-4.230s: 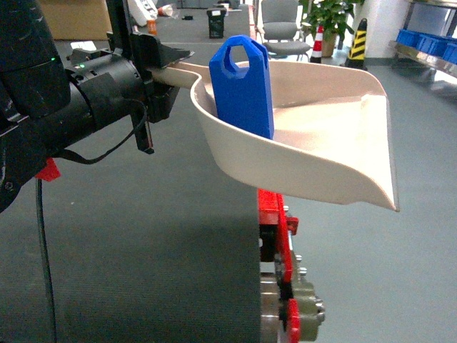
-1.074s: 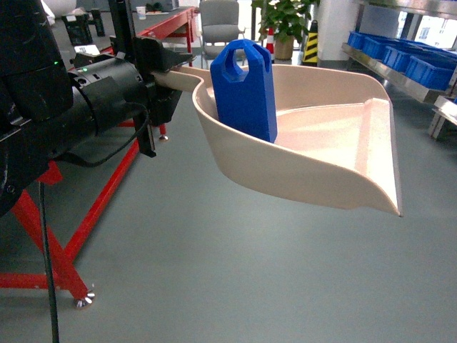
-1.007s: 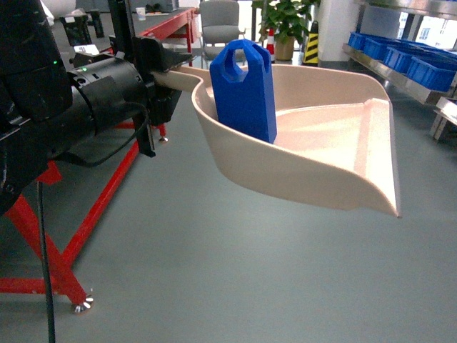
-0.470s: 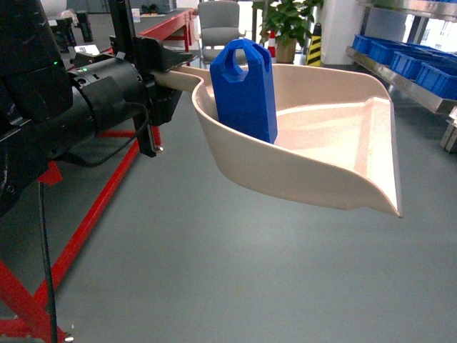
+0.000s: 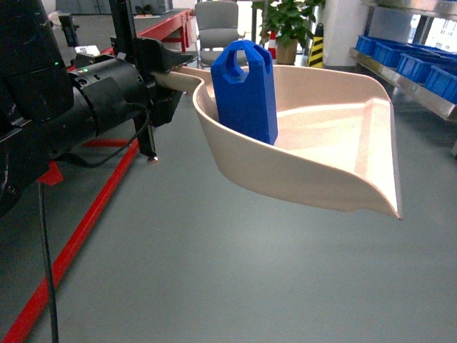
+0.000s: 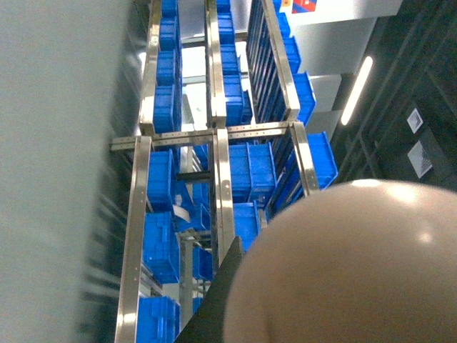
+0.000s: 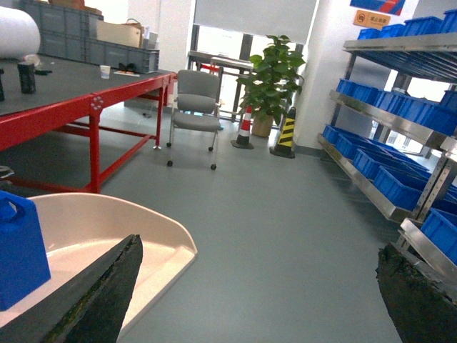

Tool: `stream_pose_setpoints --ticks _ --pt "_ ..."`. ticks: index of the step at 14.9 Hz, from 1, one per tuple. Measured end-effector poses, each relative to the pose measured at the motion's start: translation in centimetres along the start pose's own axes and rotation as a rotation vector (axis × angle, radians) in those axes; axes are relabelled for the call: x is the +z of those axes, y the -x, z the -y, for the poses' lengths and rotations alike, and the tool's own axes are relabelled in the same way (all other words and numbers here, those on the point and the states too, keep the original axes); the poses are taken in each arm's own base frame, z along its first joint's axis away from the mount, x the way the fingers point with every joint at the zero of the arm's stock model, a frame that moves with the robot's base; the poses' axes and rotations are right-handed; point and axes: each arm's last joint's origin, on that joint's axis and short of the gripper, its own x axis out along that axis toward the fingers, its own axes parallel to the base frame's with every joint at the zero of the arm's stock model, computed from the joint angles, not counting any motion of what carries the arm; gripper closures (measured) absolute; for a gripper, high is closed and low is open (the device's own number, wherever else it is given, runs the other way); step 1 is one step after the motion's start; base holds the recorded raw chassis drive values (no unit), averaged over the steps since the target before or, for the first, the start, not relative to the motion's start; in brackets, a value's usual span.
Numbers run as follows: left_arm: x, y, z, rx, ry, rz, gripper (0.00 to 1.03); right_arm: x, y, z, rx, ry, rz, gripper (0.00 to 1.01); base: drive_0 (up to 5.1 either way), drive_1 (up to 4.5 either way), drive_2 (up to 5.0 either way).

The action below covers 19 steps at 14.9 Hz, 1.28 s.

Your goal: Place part in tray to right shelf

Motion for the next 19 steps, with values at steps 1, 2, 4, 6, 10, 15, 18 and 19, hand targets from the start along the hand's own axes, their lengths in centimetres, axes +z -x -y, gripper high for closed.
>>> stream_pose_setpoints --ticks 1,2,4,6,10,15,18,19 --pt "0.0 0.0 0.07 -0.007 -0.001 0.001 0.91 0.02 0.01 0.02 -0.002 -0.001 0.002 0.03 0.1 4.34 -4.2" --pt "0.0 0.0 -0.01 0.001 0.001 0.001 0.91 0.02 0.0 0.01 -0.002 -0.001 0.002 0.03 0.1 4.39 -4.1" --pt "0.01 0.0 0.05 -0.005 -0.001 0.002 0.91 0.0 0.01 0.01 -0.001 0.0 0.0 0.03 0.1 4.35 -4.2" --pt "0.01 0.0 0.0 0.0 0.0 0.002 0.91 0.0 0.0 0.0 0.0 0.0 0.001 0.03 0.1 4.35 -4.2" --pt "0.0 0.01 0.02 -0.002 -0.001 0.001 0.91 -0.01 0.0 0.0 -0.001 0.0 0.0 0.03 0.1 4.35 -4.2" --pt "0.0 0.01 0.05 -0.005 -0.001 0.001 0.91 0.06 0.01 0.02 -0.002 -0.002 0.006 0.03 0.1 4.35 -4.2" --pt "0.0 0.01 -0.02 0.001 0.001 0.0 0.91 0.01 0.01 0.01 -0.001 -0.001 0.002 0.03 0.1 4.35 -4.2" --pt "0.01 0.0 0.09 -0.009 -0.002 0.002 0.91 0.04 0.02 0.02 -0.002 -0.002 0.004 0.03 0.1 4.35 -4.2"
